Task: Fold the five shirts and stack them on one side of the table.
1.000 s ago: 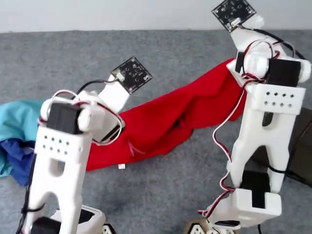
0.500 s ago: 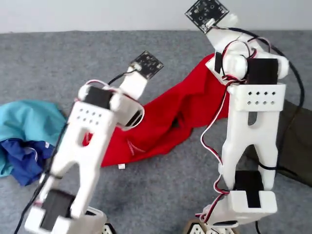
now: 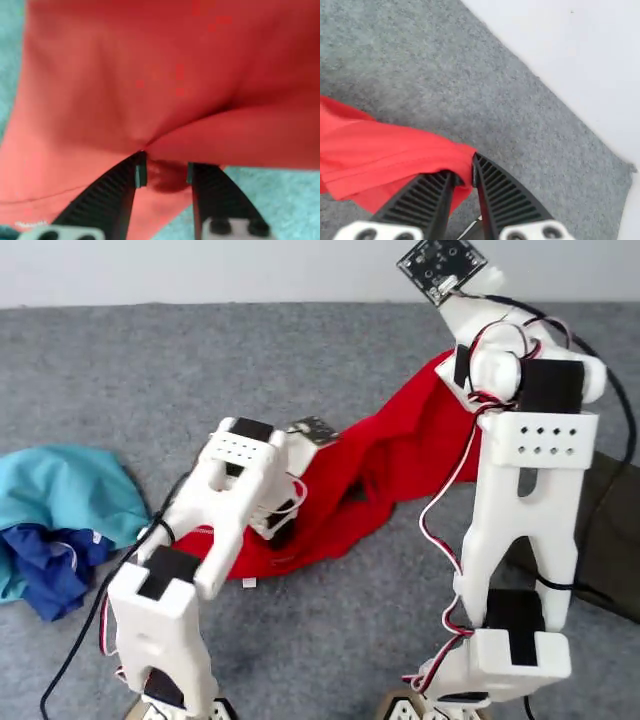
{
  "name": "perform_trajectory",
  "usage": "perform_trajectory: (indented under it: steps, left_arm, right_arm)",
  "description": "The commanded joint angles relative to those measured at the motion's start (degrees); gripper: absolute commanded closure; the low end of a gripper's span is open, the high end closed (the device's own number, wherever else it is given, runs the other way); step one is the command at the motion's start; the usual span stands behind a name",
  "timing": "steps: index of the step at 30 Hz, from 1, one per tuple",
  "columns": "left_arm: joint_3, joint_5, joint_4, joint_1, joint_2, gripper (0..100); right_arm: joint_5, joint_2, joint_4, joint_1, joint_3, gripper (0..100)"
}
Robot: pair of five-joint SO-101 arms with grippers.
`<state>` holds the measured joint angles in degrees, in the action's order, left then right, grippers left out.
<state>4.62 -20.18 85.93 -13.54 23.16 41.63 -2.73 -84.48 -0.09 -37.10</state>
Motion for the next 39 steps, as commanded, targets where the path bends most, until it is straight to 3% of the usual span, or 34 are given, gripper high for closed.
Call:
perform_trajectory:
  steps: [1, 5, 10, 29, 35, 39]
  left_arm:
    - [-1.54, -1.93, 3.96, 3.87, 0.35, 86]
    - [-1.54, -3.52, 7.38, 6.42, 0.26, 86]
    - [-2.77, -3.69, 8.35, 4.84, -2.55, 86]
    - [-2.51, -3.69, -3.87, 3.25, -6.86, 85]
    - [-4.18, -3.69, -4.40, 2.81, -0.53, 84]
    - [-7.78, -3.69, -0.18, 2.81, 4.75, 81]
  right_arm:
    - [0.44, 2.77, 3.12, 2.68, -2.11, 99.0]
    - [0.53, 2.68, 5.05, 4.35, -2.11, 99.0]
    - [0.26, 2.68, 4.97, 3.12, -2.02, 99.0]
    - [0.44, 2.68, 4.44, -0.04, -1.85, 99.0]
    - [0.26, 2.68, 4.44, -0.13, -1.85, 99.0]
    - [0.26, 2.68, 4.35, -0.13, -1.85, 99.0]
